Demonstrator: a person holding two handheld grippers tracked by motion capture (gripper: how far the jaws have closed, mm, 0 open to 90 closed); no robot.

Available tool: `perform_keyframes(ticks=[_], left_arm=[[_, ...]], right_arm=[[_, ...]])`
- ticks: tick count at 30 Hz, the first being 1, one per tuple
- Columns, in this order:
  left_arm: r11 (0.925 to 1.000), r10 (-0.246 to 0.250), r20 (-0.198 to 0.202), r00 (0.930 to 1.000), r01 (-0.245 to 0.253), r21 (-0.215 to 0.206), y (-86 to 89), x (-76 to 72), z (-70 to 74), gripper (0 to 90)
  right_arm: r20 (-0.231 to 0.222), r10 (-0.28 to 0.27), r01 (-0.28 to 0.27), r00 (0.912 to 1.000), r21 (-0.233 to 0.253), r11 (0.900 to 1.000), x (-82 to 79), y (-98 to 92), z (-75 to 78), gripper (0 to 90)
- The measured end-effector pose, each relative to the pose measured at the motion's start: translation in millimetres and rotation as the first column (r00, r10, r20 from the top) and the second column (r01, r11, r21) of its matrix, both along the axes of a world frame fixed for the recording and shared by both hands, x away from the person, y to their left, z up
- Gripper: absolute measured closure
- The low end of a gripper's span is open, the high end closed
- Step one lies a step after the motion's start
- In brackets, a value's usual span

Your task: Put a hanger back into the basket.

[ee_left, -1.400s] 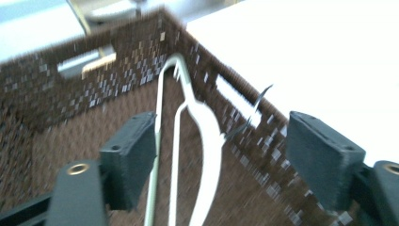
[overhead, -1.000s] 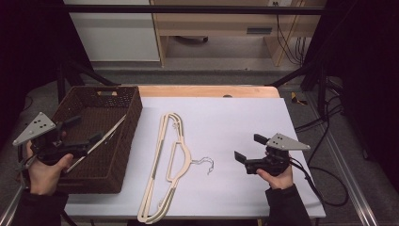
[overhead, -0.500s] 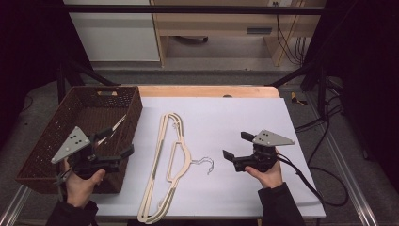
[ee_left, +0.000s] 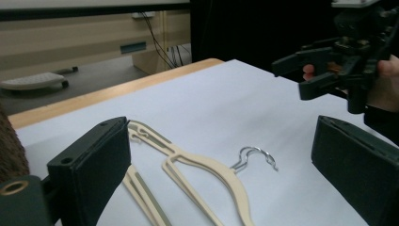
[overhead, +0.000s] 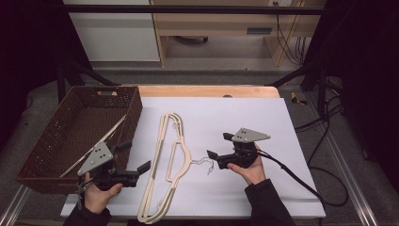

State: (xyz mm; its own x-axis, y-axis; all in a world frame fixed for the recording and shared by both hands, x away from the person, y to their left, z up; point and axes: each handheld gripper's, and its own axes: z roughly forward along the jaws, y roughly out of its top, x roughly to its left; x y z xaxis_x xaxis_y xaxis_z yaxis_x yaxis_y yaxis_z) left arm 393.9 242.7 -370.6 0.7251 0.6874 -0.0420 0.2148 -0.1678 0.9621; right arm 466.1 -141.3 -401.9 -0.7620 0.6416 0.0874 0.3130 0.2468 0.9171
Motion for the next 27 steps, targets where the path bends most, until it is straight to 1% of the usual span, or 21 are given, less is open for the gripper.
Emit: perform_keyframes(ticks=[3, 4, 6, 9, 11, 12, 13, 14, 15, 16, 17, 19, 21, 23, 24, 27], left_arm=[[0.9998, -0.011, -0.015, 0.9998, 0.011, 0.017, -2.6, 0.4, -7.3, 5.0], [0.9997, -0.013, -0.021, 0.9997, 0.014, 0.02, -3.6, 1.1, -9.5, 4.9], [0.9994, -0.017, -0.033, 0.9993, 0.018, 0.029, -6.1, 2.1, -13.6, 4.9], [0.9988, -0.021, -0.039, 0.999, 0.023, 0.042, -10.0, 3.1, -16.6, 4.9], [0.9987, -0.025, -0.042, 0.9988, 0.026, 0.043, -12.1, 3.7, -18.3, 4.9], [0.9985, -0.026, -0.043, 0.9988, 0.028, 0.048, -12.3, 4.0, -18.9, 5.0], [0.9983, -0.028, -0.045, 0.9986, 0.03, 0.05, -12.4, 4.4, -19.7, 5.0], [0.9983, -0.029, -0.048, 0.9984, 0.032, 0.049, -12.3, 5.2, -20.5, 5.0], [0.9982, -0.027, -0.051, 0.9983, 0.03, 0.053, -12.2, 6.1, -21.5, 5.0], [0.998, -0.024, -0.053, 0.9983, 0.027, 0.057, -12.1, 6.9, -22.5, 5.0], [0.9981, -0.023, -0.06, 0.9979, 0.027, 0.056, -11.7, 8.0, -23.7, 5.0], [0.9981, -0.022, -0.064, 0.9977, 0.025, 0.057, -11.6, 8.5, -24.7, 5.0], [0.9979, -0.021, -0.063, 0.9978, 0.025, 0.06, -11.7, 8.9, -25.3, 5.0], [0.9978, -0.021, -0.065, 0.9976, 0.025, 0.061, -11.7, 9.2, -25.2, 5.0], [0.9978, -0.019, -0.064, 0.9977, 0.023, 0.062, -11.6, 9.3, -25.2, 5.0], [0.9979, -0.018, -0.064, 0.9978, 0.022, 0.062, -11.5, 10.1, -26.2, 5.0]], right_arm=[[-0.017, 0.018, -0.019, 0.9997, -0.017, 1.0, 3.5, 5.9, -7.9, 15.5], [-0.021, 0.025, -0.026, 0.9995, -0.033, 0.999, 5.8, 10.1, -13.2, 17.8], [-0.025, 0.031, -0.032, 0.9992, -0.037, 0.999, 7.0, 12.6, -15.9, 19.0], [-0.039, 0.059, -0.062, 0.9975, -0.063, 0.996, 9.6, 22.5, -24.0, 24.6], [-0.048, 0.087, -0.091, 0.995, -0.09, 0.992, 10.2, 32.4, -30.9, 28.2], [-0.067, 0.099, -0.105, 0.9929, -0.097, 0.99, 11.8, 38.9, -37.0, 31.9], [-0.07, 0.104, -0.112, 0.9921, -0.116, 0.987, 13.0, 42.5, -40.4, 33.7], [-0.07, 0.104, -0.112, 0.9921, -0.116, 0.987, 13.0, 42.5, -40.4, 33.7], [-0.075, 0.108, -0.117, 0.9913, -0.133, 0.984, 13.9, 46.2, -43.4, 36.2], [-0.082, 0.121, -0.133, 0.9892, -0.151, 0.98, 15.4, 50.6, -46.7, 39.7], [-0.099, 0.134, -0.148, 0.9861, -0.149, 0.978, 17.0, 55.6, -51.1, 45.5], [-0.106, 0.138, -0.153, 0.9846, -0.149, 0.977, 18.2, 56.9, -53.2, 47.2], [-0.125, 0.134, -0.156, 0.983, -0.183, 0.971, 21.4, 60.4, -60.6, 52.4], [-0.149, 0.138, -0.166, 0.9791, -0.196, 0.966, 22.8, 61.9, -66.0, 55.2], [-0.152, 0.141, -0.171, 0.9783, -0.208, 0.963, 24.0, 62.8, -69.7, 57.1], [-0.176, 0.138, -0.176, 0.9745, -0.218, 0.96, 25.8, 64.5, -75.7, 61.6]])
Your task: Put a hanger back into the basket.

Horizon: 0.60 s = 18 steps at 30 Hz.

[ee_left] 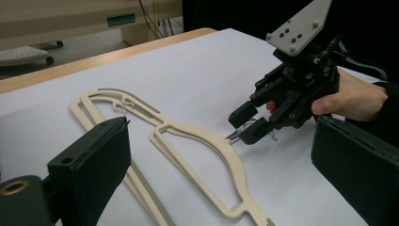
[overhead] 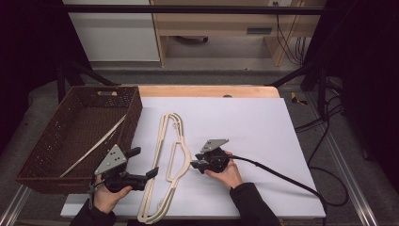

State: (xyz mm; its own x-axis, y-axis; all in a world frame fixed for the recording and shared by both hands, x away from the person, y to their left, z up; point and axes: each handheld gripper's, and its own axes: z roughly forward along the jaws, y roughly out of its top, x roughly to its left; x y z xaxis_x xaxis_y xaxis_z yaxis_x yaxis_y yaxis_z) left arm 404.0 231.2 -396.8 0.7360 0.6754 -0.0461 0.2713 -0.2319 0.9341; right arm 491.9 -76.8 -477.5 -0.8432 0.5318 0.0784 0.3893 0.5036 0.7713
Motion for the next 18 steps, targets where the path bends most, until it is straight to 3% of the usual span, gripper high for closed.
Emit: perform_keyframes(ticks=[7, 11, 13, 16, 18], left_arm=[[1.0, 0.0, -0.007, 1.0, 0.0, 0.01, -0.1, 1.1, -1.6, 5.0], [0.9999, -0.001, -0.009, 1.0, 0.001, 0.01, -0.2, 1.2, -1.8, 5.0], [0.9999, -0.002, -0.009, 1.0, 0.002, 0.013, -0.3, 1.3, -2.1, 5.0], [0.9998, -0.004, -0.01, 0.9999, 0.005, 0.018, -1.0, 1.7, -3.5, 5.0], [0.9998, -0.005, -0.012, 0.9999, 0.005, 0.018, -1.5, 1.7, -3.9, 5.0]], right_arm=[[-0.005, 0.01, -0.01, 0.9999, -0.02, 1.0, 2.6, 1.4, -7.5, 72.8], [-0.026, 0.03, -0.031, 0.9992, -0.042, 0.999, 1.6, -0.2, -5.2, 83.8], [-0.025, 0.036, -0.038, 0.999, -0.041, 0.998, 1.6, -0.4, -5.3, 84.3], [-0.064, 0.094, -0.097, 0.9935, -0.036, 0.995, -0.8, -1.4, -3.6, 87.5], [-0.063, 0.093, -0.096, 0.9937, -0.036, 0.995, -1.8, -0.9, -3.2, 87.7]])
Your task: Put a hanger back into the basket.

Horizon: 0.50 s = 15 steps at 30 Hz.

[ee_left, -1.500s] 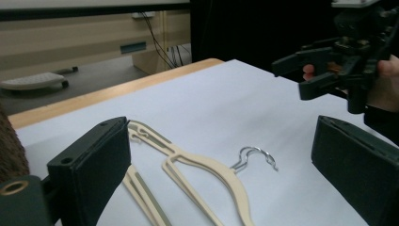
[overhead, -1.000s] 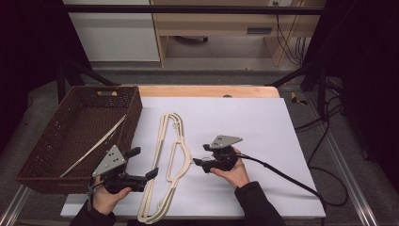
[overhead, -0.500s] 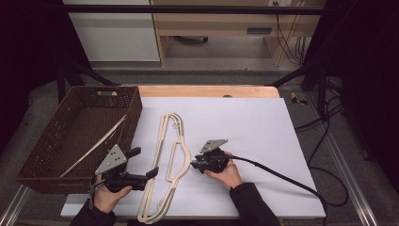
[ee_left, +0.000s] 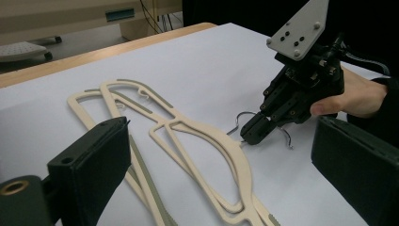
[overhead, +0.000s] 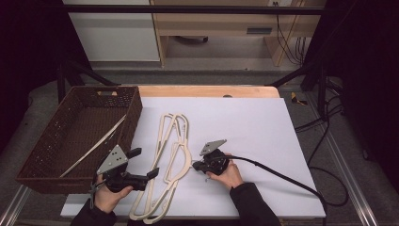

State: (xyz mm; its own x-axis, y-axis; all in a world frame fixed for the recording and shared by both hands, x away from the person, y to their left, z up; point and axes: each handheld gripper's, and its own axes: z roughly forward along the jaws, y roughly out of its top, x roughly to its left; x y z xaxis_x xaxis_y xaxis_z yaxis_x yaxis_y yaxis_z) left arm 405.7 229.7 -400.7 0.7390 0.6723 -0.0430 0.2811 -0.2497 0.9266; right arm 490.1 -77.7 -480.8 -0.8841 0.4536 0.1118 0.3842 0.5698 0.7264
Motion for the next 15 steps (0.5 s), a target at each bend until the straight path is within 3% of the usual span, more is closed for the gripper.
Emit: perform_keyframes(ticks=[5, 7, 15], left_arm=[[0.9999, -0.009, -0.008, 0.9999, 0.009, 0.011, -3.1, 0.4, -2.2, 5.0], [0.9997, -0.014, -0.013, 0.9998, 0.015, 0.018, -4.3, 0.5, -2.8, 5.1], [0.9978, -0.033, -0.031, 0.999, 0.035, 0.057, -16.6, 3.7, -9.6, 5.2]], right_arm=[[0.02, 0.015, -0.015, 0.9997, 0.02, 1.0, -1.6, 1.0, -3.6, 82.3], [0.047, 0.015, -0.016, 0.9988, 0.012, 1.0, -3.1, 1.3, -4.3, 87.1], [0.058, 0.04, -0.041, 0.9975, 0.019, 0.999, -3.0, 0.8, -4.7, 88.9]])
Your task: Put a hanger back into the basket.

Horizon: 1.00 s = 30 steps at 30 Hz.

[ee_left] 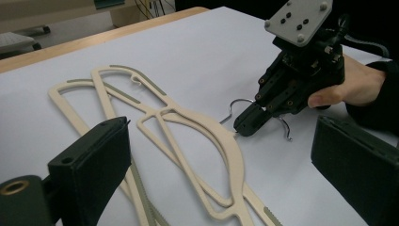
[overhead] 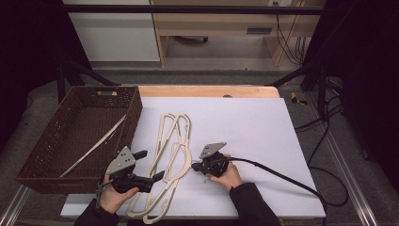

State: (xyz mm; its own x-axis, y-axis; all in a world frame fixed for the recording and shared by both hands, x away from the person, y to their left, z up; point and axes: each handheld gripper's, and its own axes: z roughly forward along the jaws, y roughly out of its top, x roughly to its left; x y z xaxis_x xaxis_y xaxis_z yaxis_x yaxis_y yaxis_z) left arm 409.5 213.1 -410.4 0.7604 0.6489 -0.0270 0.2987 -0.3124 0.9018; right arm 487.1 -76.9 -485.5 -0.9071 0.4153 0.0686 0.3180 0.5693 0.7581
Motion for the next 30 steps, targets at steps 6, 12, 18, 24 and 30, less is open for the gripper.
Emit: perform_keyframes(ticks=[6, 12, 18, 24, 30], left_arm=[[0.9966, -0.034, -0.036, 0.9988, 0.036, 0.074, -22.9, 8.6, -6.9, 6.2], [0.9902, -0.045, -0.062, 0.997, 0.053, 0.129, -41.3, 16.4, -10.5, 9.1], [0.9792, -0.061, -0.105, 0.9926, 0.08, 0.186, -61.6, 25.2, -18.0, 17.2], [0.9616, -0.08, -0.137, 0.9873, 0.113, 0.25, -83.4, 30.6, -31.0, 31.2], [0.949, -0.07, -0.15, 0.9862, 0.112, 0.295, -92.8, 30.6, -36.0, 41.3]], right_arm=[[0.006, 0.012, -0.012, 0.9999, 0.008, 1.0, -2.8, -2.9, 11.3, 89.0], [0.008, -0.005, 0.005, 1.0, 0.016, 1.0, -6.3, -7.2, 26.1, 89.0], [0.013, -0.018, 0.018, 0.9998, 0.014, 1.0, -9.4, -10.3, 38.5, 89.0], [0.012, -0.022, 0.022, 0.9997, 0.016, 1.0, -12.1, -9.9, 44.8, 89.0], [0.018, -0.02, 0.019, 0.9996, 0.022, 1.0, -14.8, -9.5, 51.1, 89.0]])
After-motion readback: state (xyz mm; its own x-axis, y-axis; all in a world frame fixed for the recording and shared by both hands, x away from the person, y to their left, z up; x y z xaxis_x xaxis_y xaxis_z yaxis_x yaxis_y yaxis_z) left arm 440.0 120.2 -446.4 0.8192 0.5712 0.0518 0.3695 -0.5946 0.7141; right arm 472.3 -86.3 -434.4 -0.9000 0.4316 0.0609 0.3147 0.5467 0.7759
